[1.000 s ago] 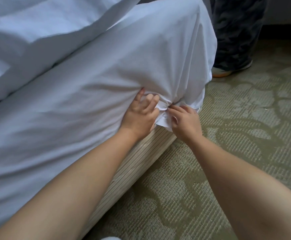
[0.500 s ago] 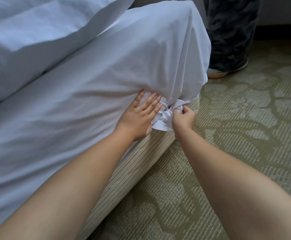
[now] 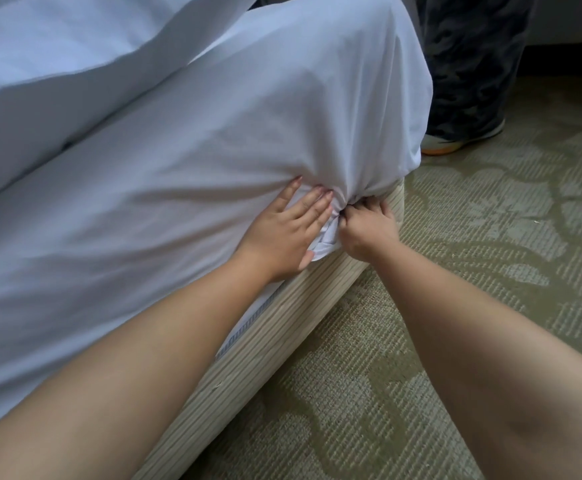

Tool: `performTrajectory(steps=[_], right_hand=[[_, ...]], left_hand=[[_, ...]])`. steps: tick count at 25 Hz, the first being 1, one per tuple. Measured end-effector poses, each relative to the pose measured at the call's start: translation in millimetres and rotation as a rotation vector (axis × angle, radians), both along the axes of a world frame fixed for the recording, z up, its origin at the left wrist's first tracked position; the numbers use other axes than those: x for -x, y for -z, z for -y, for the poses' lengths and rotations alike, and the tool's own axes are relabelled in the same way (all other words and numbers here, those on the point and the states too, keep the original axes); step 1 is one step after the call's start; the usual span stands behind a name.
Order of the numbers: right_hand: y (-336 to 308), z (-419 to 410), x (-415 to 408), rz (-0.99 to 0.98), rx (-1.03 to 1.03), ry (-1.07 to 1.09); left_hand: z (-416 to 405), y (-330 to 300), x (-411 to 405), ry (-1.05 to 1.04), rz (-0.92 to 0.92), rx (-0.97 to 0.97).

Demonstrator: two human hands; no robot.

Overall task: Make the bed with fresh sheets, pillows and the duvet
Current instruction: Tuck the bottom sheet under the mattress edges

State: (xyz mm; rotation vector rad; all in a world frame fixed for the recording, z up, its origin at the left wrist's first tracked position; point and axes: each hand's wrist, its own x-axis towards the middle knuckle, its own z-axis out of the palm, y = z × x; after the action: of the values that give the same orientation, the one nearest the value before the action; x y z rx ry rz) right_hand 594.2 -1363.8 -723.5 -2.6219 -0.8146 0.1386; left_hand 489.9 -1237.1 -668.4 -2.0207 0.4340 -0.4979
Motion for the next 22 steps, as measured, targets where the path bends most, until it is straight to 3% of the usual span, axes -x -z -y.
performTrajectory(steps=[5, 9, 12, 15, 20, 22], right_hand=[[-1, -3, -14, -0.031, 0.074, -0.044], [20, 30, 8, 0.365, -0.292, -0.098], [28, 40, 13, 0.527, -0.293, -0.195], [23, 32, 15, 0.497, -0.266, -0.217], [-7, 17, -12, 0.258, 0.028, -0.257], [-7, 11, -16, 0.217, 0.036, -0.25]], left_hand=[[0, 4, -8, -0.074, -0.004, 0.004], [13, 7, -17, -0.142, 0.036, -0.003], [20, 13, -21, -0.212, 0.032, -0.005], [22, 16, -28, -0.258, 0.086, 0.007], [19, 18, -37, -0.261, 0.157, 0.007], [20, 15, -39, -0.249, 0.156, -0.001]])
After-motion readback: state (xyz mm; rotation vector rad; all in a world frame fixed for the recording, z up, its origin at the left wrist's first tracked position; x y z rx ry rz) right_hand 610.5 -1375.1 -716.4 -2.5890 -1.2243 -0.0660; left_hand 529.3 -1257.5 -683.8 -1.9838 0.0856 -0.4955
